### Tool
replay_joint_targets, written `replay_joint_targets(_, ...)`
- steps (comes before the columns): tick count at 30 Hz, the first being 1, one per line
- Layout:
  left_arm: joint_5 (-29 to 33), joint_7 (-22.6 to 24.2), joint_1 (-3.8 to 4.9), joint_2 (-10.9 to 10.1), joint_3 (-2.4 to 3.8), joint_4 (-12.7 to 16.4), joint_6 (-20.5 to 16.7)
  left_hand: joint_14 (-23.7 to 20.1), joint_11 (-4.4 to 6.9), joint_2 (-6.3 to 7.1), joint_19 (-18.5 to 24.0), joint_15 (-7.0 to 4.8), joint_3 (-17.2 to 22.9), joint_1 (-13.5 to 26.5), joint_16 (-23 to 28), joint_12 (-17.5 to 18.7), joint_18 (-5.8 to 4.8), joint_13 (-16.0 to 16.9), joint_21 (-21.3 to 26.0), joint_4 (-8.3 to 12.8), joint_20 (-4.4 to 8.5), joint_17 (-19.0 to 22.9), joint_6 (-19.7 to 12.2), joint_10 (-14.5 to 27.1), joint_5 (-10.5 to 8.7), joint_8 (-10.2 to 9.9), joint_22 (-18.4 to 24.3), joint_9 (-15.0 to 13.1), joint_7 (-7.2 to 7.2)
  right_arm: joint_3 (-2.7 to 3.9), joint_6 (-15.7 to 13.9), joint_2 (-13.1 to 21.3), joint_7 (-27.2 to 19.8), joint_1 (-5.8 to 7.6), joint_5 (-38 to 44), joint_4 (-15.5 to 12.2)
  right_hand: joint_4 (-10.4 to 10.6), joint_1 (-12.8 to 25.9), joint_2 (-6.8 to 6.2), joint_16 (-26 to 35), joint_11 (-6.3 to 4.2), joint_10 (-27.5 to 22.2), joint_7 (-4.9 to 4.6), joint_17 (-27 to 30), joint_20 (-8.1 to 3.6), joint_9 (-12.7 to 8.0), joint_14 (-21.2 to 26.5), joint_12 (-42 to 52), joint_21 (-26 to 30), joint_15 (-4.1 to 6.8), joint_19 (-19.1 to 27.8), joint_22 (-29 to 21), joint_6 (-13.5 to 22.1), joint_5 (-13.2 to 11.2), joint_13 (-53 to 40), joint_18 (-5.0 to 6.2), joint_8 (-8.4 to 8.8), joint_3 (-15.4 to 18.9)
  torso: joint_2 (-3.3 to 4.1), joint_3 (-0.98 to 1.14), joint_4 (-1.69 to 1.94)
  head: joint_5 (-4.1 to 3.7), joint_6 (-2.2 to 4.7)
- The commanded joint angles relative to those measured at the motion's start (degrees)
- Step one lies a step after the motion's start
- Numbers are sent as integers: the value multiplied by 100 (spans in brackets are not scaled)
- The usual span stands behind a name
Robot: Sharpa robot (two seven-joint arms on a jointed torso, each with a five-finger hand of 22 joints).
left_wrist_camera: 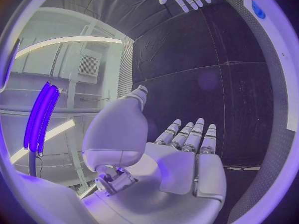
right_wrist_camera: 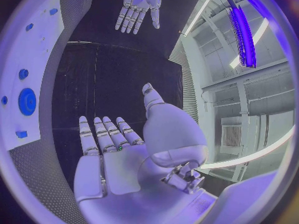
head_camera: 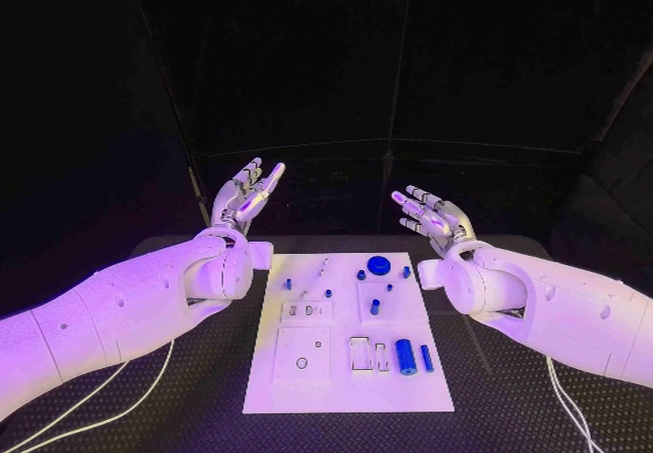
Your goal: Assemble the parts on the task board
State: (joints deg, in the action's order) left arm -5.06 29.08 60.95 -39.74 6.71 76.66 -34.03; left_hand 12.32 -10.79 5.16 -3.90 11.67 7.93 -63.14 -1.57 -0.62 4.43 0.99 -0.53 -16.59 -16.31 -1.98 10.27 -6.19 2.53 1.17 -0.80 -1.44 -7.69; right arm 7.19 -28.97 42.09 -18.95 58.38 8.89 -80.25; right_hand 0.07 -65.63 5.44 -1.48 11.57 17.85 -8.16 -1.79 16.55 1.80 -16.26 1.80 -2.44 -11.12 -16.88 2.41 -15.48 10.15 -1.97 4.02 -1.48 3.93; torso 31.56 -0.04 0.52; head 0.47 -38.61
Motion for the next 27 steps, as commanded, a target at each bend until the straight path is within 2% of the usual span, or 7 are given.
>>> replay_joint_targets(1,-248,144,11,10,9,-5,340,30,-37,4,1,0,2,-40,-31,-40,119,5,-31,-26,-29,-5,23,7,20,29,-5,-5,-542,50,841,-29,500,-5,570,81,-14,-58,5,-34,8,49,-530,-5,18,5,-40,20,-21,-2,-21,6,-33,17,-6,102,-33,38,1,0,3,-1,0)
replay_joint_targets(7,-247,130,13,7,9,-29,361,39,-53,-10,1,9,4,-37,-34,-41,139,6,-31,-26,-29,-7,30,2,20,31,-5,-7,-557,80,760,-41,345,4,964,178,-326,-547,38,-128,180,665,-705,-64,20,44,-795,84,-165,-175,-459,80,-467,-12,-50,142,-84,-38,9,0,1,-4,-37)
replay_joint_targets(13,-247,93,13,-57,8,5,473,840,-265,-145,-337,129,74,-224,-244,-142,336,72,-141,28,-70,-143,444,-448,20,126,-84,-67,-763,81,469,-89,212,71,1980,377,-890,-1308,70,-635,137,2944,-701,-226,2,214,-3213,463,-836,-31,-2210,382,-2269,-104,-202,511,-415,-248,32,8,-1,0,-62)
replay_joint_targets(15,-247,74,14,-110,8,41,535,1963,-388,-202,-1236,198,104,-403,-594,-326,274,165,-476,76,-60,-325,954,-1150,-5,259,-279,-139,-883,82,428,-107,225,113,2393,459,-1035,-1436,102,-787,-7,3486,-599,-244,-27,283,-3725,625,-1054,129,-2588,456,-3162,-100,-212,636,-592,-330,63,13,-3,4,-59)
replay_joint_targets(17,-247,43,19,-192,8,111,624,3203,-337,-277,-3205,49,88,-573,-1035,-741,417,339,-1300,161,-51,-503,1822,-2647,21,497,-688,-255,-857,82,412,-118,271,166,2991,532,-1193,-1468,122,-847,-112,3898,-511,-232,-133,254,-4213,663,-1243,279,-2915,508,-3574,-80,-157,659,-616,-426,119,15,2,2,-57)
replay_joint_targets(22,-271,-47,45,-425,8,376,778,4559,-19,-319,-4447,-347,6,-824,-1549,-1229,631,480,-1868,354,171,-739,3429,-4377,38,924,-890,-444,-609,83,496,-150,524,298,4200,603,-1448,-1436,128,-963,-288,4448,-405,-277,-405,209,-4989,625,-1618,542,-3446,651,-3924,-15,-153,660,-571,-606,268,5,4,0,-23)
replay_joint_targets(27,-467,-179,56,-691,8,752,942,5472,203,-371,-5216,-647,-77,-1044,-1882,-1342,626,509,-2181,538,457,-1031,4005,-5181,20,1005,-998,-438,-462,84,841,-183,1037,431,5581,586,-1612,-1190,-48,-1302,-520,5005,-250,-491,-773,201,-6131,559,-2308,885,-4176,986,-4216,181,-167,658,-499,-603,420,-26,-9,-21,35)
